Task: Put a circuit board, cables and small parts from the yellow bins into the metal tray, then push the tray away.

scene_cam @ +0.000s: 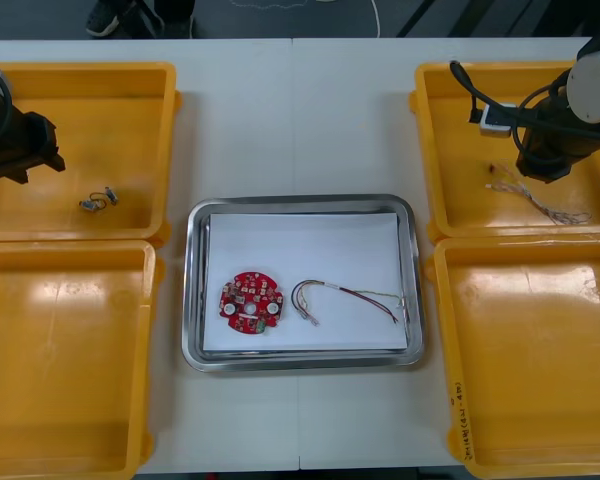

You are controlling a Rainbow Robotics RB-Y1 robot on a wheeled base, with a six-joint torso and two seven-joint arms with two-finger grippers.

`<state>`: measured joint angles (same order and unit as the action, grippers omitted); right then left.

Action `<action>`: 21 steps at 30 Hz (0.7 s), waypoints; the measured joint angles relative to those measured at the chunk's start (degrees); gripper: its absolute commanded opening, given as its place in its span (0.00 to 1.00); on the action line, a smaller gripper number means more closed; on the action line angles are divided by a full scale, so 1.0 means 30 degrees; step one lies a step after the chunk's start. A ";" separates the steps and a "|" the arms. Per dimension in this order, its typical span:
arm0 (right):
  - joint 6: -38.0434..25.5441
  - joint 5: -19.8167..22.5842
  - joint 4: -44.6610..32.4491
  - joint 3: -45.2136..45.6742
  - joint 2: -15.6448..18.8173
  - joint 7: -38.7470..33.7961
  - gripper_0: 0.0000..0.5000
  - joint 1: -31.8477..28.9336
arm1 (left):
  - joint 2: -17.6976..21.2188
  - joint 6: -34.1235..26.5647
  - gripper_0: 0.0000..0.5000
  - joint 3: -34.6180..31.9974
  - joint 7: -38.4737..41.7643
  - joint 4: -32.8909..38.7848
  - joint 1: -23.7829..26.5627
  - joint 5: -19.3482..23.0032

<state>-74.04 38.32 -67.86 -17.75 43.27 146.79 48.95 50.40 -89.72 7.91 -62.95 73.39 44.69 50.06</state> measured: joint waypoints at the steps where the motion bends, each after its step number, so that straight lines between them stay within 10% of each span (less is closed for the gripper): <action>1: 0.0334 0.0008 0.0249 0.0000 0.0000 -0.0005 0.00 0.0079 | -0.0027 0.0148 1.00 0.0000 0.0000 -0.0153 -0.0001 -0.0007; 11: 0.1667 0.0492 0.1340 0.0000 -0.0046 -0.0884 0.00 0.0748 | -0.0723 0.1026 1.00 0.0000 0.0000 -0.1226 -0.0005 -0.0374; 14: 0.1670 0.0560 0.1348 0.0000 -0.0049 -0.0902 0.67 0.0953 | -0.1052 0.1205 1.00 0.0000 0.0000 -0.1380 -0.0005 -0.0580; 17: 0.1631 0.0699 0.1351 0.0000 -0.0049 -0.0904 1.00 0.1042 | -0.1346 0.1247 1.00 0.0000 0.0000 -0.1429 -0.0005 -0.0820; 21: 0.0719 0.0858 0.1357 0.0001 -0.0049 -0.0904 1.00 0.1125 | -0.1653 0.1248 1.00 0.0000 0.0001 -0.1532 -0.0006 -0.1027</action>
<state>-71.88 40.90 -63.79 -17.75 43.12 144.07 52.33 45.45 -85.97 7.90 -62.95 68.80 44.68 46.98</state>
